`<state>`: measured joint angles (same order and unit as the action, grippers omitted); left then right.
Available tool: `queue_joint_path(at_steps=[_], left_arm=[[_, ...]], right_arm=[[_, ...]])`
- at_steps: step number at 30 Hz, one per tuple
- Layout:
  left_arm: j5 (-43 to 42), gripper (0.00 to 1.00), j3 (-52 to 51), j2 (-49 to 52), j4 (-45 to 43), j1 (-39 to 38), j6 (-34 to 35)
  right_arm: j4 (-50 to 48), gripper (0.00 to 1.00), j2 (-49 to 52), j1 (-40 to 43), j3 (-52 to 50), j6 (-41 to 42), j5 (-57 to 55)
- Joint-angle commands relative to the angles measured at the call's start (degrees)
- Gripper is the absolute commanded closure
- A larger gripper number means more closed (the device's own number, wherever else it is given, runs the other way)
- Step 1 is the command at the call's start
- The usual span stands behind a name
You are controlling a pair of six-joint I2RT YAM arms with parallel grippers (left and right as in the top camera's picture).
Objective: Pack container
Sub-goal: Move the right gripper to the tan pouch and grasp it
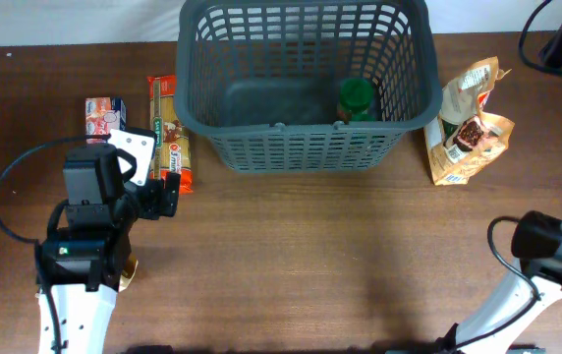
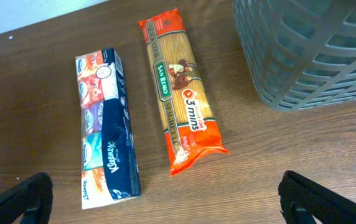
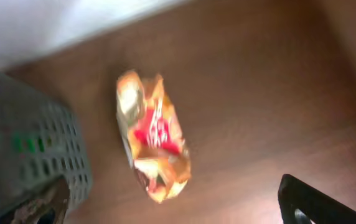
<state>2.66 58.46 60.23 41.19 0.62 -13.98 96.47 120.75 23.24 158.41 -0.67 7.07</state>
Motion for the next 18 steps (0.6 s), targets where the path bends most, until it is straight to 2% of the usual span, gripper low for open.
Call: queue_joint_path(at_steps=[1,5,13,18], left_arm=[[0.61,0.01,0.68,0.04,0.07,0.28,-0.70],[0.61,0.01,0.68,0.04,0.07,0.28,-0.70],[0.59,0.01,0.68,0.04,0.07,0.28,-0.70],[0.61,0.01,0.68,0.04,0.07,0.28,-0.70]], right_arm=[[-1.95,0.01,0.50,-0.09,-7.34,-4.33,3.26],[-5.70,0.01,0.50,-1.40,-14.56,-11.56,3.28],[-15.82,0.02,0.61,-1.53,-26.23,-17.51,6.69],[-17.42,0.01,1.62,-1.77,-28.57,-19.43,7.17]])
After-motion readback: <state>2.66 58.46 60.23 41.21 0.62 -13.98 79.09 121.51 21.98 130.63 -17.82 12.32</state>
